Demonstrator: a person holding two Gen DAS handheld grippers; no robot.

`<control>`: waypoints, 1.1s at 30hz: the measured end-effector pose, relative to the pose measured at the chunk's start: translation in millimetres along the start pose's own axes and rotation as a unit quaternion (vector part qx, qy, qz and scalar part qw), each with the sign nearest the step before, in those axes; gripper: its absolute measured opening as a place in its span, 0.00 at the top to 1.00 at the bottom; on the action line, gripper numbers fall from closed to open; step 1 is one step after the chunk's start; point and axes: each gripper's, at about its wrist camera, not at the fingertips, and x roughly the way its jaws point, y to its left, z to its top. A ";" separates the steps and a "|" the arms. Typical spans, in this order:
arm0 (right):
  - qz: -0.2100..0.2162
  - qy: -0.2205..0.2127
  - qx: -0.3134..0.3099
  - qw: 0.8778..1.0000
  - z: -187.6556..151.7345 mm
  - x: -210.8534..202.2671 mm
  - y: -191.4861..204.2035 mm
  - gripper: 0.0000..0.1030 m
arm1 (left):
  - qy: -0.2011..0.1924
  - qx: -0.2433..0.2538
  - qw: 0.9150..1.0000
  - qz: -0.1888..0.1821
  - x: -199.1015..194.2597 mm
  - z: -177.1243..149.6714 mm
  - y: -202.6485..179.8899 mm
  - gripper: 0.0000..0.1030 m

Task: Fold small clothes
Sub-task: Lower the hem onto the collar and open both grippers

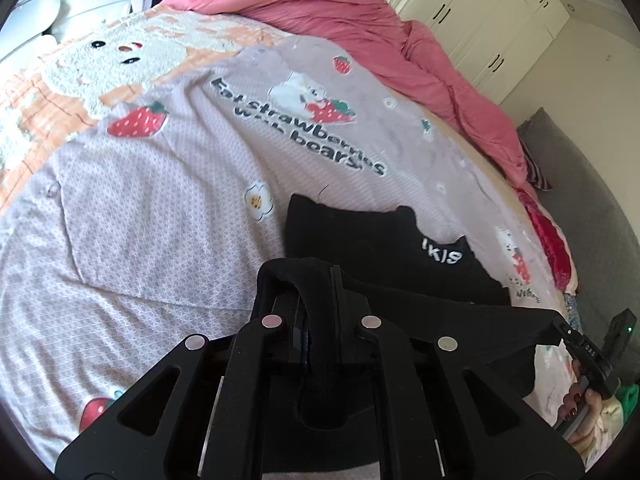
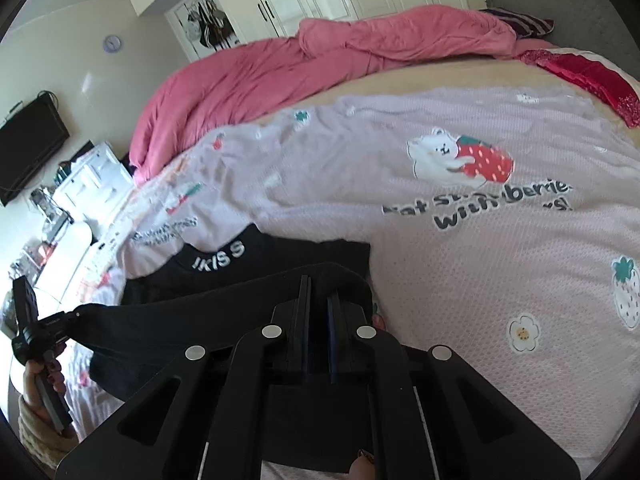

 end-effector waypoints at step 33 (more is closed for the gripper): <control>-0.034 0.060 -0.203 0.977 -72.1 25.4 74.7 0.61 | 0.039 0.221 0.971 0.081 17.4 -87.3 -86.4 0.67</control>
